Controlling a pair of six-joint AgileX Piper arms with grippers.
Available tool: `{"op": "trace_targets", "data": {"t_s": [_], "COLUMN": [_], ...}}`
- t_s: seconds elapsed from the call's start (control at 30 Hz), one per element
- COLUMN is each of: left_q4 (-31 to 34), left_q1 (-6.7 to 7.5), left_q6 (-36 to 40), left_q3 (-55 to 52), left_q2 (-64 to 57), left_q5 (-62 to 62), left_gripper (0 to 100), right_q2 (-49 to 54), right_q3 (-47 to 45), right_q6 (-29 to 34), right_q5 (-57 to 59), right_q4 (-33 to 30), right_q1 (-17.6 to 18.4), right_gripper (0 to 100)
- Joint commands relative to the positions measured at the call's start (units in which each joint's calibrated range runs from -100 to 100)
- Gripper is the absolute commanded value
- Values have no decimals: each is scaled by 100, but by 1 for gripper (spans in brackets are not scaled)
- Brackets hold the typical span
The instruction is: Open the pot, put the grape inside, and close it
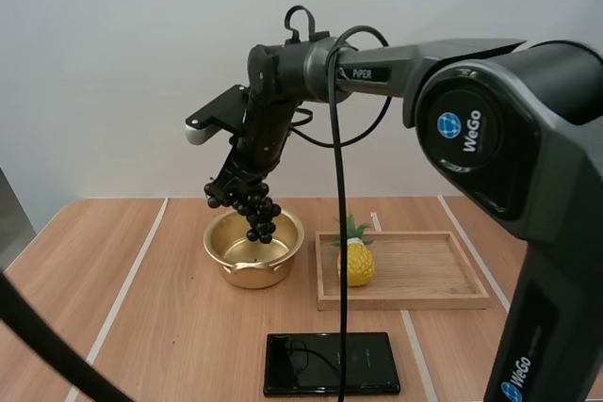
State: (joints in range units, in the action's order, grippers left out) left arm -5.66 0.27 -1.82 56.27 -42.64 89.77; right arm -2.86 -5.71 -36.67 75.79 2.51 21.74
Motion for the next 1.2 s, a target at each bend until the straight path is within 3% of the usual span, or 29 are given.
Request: {"op": "trace_targets", "data": {"t_s": [0.0,0.23,0.5,1.17], "left_q4": [24,24,24,24], "left_q1": [13,13,13,13], "left_q6": [-14,-14,-14,-14], "left_q3": [1,1,1,1], "left_q2": [64,64,64,64], "left_q5": [37,296,375,506], "left_gripper": [0,0,0,0], "right_q2": [-176,-529,-774,-1125], "right_q3": [46,46,-9,-809], "right_q6": [87,179,541,496], "right_q5": [-116,-116,-76,-401], "right_q4": [-114,-251,-1039,-399], "right_q1": [4,4,4,10], "right_gripper": [0,0,0,0]}}
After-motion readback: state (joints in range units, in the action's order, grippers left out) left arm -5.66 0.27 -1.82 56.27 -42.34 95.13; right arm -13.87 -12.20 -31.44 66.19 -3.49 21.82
